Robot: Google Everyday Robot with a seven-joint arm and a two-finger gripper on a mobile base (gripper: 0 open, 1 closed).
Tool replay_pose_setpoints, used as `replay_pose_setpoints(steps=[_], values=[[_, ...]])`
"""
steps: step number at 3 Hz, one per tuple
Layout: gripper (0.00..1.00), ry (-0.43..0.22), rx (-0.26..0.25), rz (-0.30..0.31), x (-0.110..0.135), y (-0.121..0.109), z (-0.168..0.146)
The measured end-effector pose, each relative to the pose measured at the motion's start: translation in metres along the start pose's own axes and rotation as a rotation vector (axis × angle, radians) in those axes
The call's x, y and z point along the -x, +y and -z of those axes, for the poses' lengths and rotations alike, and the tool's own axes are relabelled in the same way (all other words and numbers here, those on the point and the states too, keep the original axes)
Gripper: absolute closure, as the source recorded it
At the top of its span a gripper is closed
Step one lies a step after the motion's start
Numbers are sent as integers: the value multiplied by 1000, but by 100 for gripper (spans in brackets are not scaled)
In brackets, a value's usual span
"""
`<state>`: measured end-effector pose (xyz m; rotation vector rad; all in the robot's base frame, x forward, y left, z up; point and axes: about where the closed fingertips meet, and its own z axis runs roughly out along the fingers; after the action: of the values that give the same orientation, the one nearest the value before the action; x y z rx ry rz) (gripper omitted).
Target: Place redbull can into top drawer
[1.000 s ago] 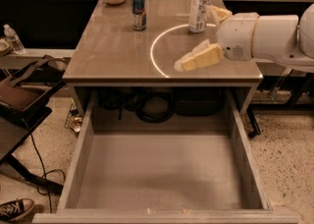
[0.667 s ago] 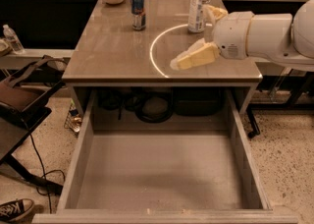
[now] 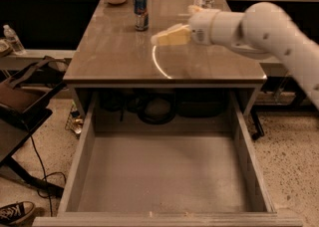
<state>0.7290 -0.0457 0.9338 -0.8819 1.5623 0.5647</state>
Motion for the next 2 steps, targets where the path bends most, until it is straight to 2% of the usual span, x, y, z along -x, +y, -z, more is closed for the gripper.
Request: replay_pose_setpoints(steps=[1,2], values=[[0,-51,-1,-107,-6,-18,-65],[0,-68,20,-117,3,-22,-111]])
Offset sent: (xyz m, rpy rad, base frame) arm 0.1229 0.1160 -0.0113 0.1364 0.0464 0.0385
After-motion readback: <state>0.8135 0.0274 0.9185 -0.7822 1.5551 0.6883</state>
